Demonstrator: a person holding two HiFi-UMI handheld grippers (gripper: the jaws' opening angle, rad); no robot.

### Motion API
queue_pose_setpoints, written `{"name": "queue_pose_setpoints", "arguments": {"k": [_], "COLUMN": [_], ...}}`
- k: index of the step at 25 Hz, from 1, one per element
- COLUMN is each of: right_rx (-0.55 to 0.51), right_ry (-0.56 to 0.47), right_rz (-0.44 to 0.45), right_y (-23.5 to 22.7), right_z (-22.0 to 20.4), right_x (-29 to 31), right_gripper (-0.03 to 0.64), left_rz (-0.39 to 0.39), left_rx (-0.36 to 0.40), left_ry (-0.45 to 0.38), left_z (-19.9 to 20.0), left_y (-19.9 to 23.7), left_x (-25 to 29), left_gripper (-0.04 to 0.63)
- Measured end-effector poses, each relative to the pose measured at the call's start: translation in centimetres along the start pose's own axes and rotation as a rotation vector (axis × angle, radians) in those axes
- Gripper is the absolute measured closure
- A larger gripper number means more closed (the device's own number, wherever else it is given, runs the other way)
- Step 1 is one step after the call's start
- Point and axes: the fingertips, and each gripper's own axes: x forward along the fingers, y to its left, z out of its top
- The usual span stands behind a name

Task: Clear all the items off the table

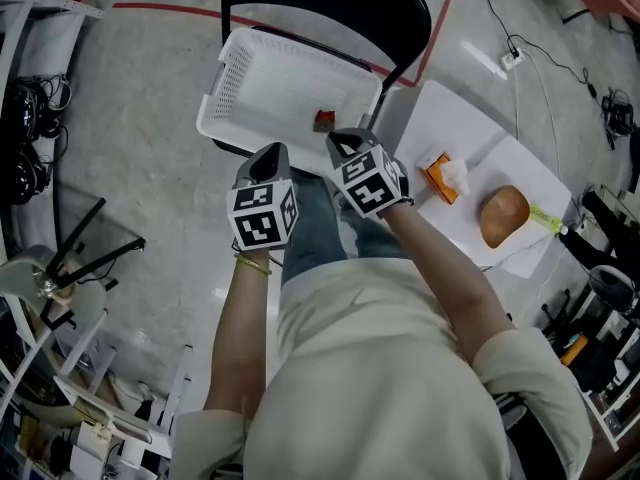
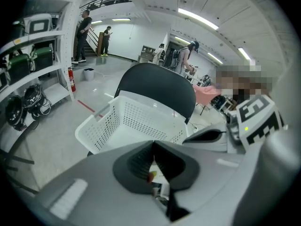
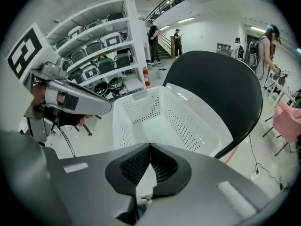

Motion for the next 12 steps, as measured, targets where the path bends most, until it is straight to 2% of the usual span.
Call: {"name": "queue_pose_setpoints", "arguments": {"k": [12], "right_rx": [0.062], "right_ry": [-0.043], "right_rz": [-0.071], "right_y": [-0.6], "right_z": [0.4], "right_x": [-4.1], "right_gripper": [0.617], "left_rz": [-0.081], "left_rx": [0.072], "left_ry": [0.028], "left_z": [1.0], "left_y": [-2.8], "left_x": [-1.3], "left_gripper": [0.586]}}
